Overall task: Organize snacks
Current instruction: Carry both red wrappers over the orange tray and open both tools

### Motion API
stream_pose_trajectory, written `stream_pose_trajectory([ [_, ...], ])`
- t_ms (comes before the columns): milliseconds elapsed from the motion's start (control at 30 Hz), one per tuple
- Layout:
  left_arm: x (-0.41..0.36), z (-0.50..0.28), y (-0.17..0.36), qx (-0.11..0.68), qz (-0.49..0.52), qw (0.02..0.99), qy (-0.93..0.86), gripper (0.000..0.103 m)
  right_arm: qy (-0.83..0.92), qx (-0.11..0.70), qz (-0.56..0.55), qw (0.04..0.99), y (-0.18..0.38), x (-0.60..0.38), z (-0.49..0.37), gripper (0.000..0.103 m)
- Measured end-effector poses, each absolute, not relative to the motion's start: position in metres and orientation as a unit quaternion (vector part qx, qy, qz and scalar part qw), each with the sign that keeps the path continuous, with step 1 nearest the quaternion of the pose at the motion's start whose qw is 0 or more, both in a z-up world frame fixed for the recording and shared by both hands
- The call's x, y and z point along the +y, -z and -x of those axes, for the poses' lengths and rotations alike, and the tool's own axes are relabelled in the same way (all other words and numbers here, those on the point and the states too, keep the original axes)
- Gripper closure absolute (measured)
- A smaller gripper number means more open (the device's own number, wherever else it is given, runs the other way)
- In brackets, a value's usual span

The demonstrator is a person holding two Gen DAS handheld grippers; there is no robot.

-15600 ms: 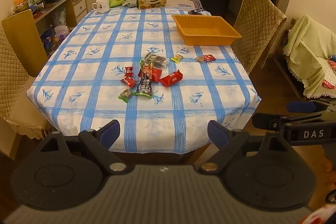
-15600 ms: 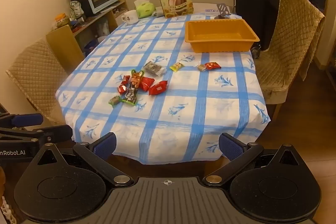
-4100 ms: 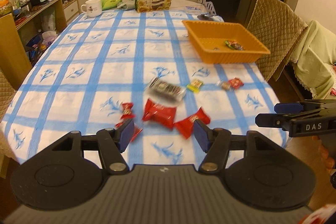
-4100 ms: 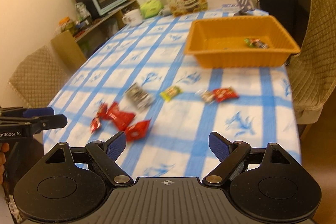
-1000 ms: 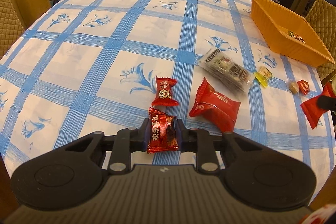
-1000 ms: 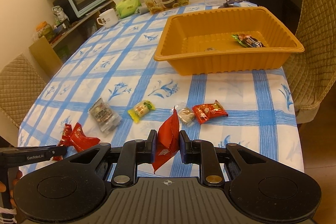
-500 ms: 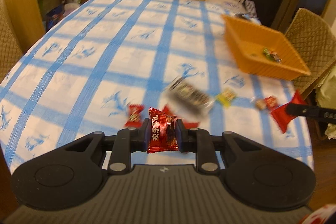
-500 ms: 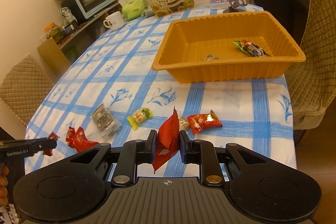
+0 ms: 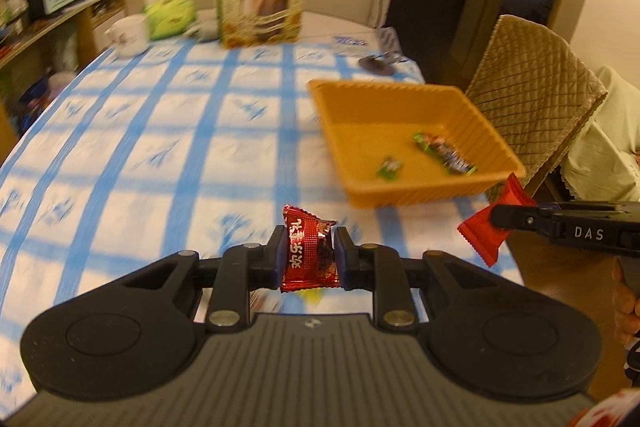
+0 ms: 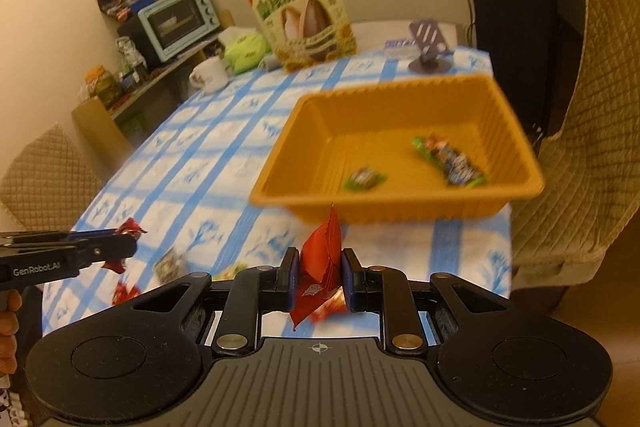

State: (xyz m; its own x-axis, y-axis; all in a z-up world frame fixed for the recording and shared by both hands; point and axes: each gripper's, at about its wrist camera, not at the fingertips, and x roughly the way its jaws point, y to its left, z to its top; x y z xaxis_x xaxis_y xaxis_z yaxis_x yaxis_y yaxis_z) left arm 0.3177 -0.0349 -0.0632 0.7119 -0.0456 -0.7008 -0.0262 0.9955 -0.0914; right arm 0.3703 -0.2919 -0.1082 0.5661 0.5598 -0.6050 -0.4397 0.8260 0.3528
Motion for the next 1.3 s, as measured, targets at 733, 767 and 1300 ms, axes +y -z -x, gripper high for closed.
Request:
stream_pose_trajectory([
  [733,-0.090,-0.461,0.069,0.386,0.028,0.922,0.028,0.081,-0.275,0.343,-0.083,0.894,0.102,-0.305,-0.488,0.081],
  [767,-0.091,-0.466,0.072,0.389,0.027,0.921,0.027,0.081,-0.275,0.344,-0.082,0.894,0.104,-0.305,-0.492,0.081],
  [1300,-0.102,-0.525,0.107,0.419,0.006,0.908,0.009,0.081,-0.269,0.362,-0.089,0.888,0.123,-0.299,-0.538,0.081],
])
